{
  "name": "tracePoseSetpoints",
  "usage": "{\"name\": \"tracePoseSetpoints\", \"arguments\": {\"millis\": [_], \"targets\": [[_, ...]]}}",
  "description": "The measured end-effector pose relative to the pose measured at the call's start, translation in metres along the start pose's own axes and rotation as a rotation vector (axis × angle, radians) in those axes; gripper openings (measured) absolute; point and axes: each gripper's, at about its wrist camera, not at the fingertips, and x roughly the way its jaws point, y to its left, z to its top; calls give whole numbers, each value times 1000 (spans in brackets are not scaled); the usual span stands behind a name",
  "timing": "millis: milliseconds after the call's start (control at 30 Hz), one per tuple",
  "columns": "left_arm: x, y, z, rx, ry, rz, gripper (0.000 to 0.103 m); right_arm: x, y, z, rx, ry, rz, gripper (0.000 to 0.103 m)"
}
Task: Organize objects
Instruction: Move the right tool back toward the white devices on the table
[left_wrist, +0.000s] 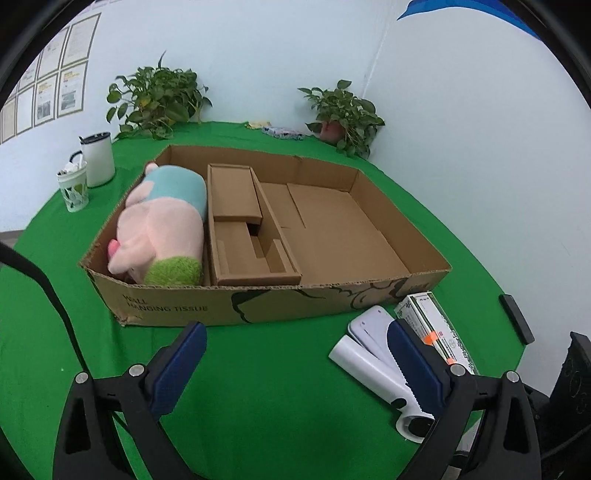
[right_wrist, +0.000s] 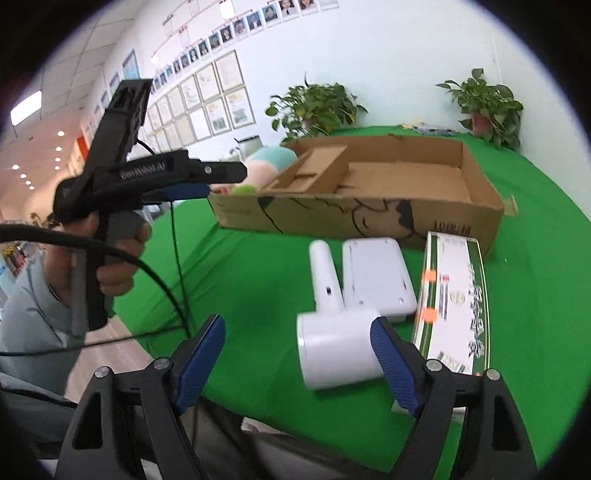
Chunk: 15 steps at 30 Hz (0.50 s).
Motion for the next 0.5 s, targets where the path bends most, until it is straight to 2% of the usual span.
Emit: {"name": "tracePoseSetpoints", "arguments": {"millis": [67, 233, 333, 367, 400, 467, 500], "targets": [[12, -1, -2, -2, 32, -36, 99, 7, 1, 1, -3, 11, -41, 81], [43, -10, -9, 34, 109, -38, 99, 25, 9, 7, -75, 43, -148, 79], [51, -14, -14, 46, 131, -54, 99, 31, 15, 1, -100, 71, -196, 65], [51, -14, -16, 49, 132, -62, 99, 32, 15, -1, -98, 76, -190, 60], [51, -14, -17, 51, 136, -73, 99, 29, 16, -3, -85, 76, -145, 60], [54, -11, -20, 51, 156, -109, 99, 17, 23, -6, -34, 54, -2, 61], [56, -9, -21, 45, 169, -129, 98, 14, 26, -8, -26, 45, 32, 70]]}}
